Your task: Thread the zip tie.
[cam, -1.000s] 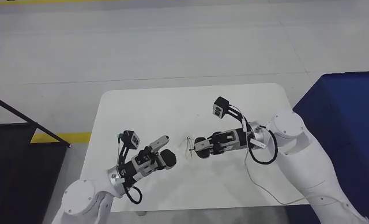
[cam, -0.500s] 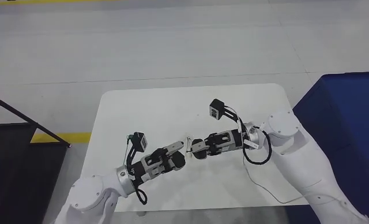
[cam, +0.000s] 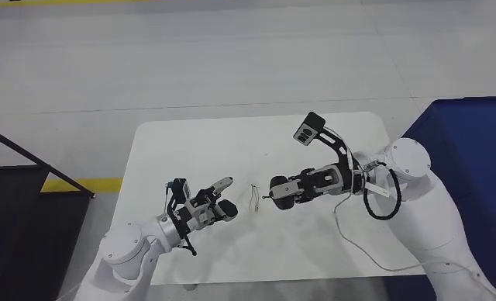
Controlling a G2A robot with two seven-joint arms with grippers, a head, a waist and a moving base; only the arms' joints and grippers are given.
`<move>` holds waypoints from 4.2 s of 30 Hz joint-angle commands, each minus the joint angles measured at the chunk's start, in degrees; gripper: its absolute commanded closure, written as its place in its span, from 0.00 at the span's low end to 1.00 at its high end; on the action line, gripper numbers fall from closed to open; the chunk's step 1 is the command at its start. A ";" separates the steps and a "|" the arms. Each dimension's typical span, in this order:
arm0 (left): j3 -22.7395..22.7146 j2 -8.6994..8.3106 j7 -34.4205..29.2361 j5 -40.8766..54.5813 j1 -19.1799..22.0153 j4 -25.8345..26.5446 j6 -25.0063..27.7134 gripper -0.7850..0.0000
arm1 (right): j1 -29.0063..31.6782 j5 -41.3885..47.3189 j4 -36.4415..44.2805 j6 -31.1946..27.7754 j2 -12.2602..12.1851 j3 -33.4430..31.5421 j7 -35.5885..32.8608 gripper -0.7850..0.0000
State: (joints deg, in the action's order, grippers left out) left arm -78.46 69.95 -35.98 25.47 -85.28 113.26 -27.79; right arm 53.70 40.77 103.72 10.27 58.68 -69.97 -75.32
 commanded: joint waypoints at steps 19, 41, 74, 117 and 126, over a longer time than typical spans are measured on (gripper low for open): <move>3.55 0.13 0.73 -1.68 0.80 -1.41 0.34 0.00 | -6.49 -3.20 16.07 -8.67 0.90 2.64 4.57 1.00; 3.55 0.13 0.73 -1.68 0.80 -1.41 0.34 0.00 | -6.10 -14.25 22.24 -16.44 0.66 -2.07 10.25 1.00; 3.55 0.13 0.73 -1.68 0.80 -1.41 0.34 0.00 | -17.10 17.29 13.80 -2.09 2.03 4.90 9.57 1.00; 3.55 0.13 0.73 -1.68 0.80 -1.41 0.34 0.00 | -16.40 14.65 13.03 -3.80 3.44 7.87 12.14 1.00; 3.55 0.13 0.73 -1.68 0.80 -1.41 0.34 0.00 | -14.64 3.29 10.23 -1.07 2.55 4.67 14.88 1.00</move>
State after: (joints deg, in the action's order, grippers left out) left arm -74.91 70.08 -35.24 23.79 -84.47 111.84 -27.45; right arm 38.60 49.87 115.13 9.36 61.58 -64.29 -59.81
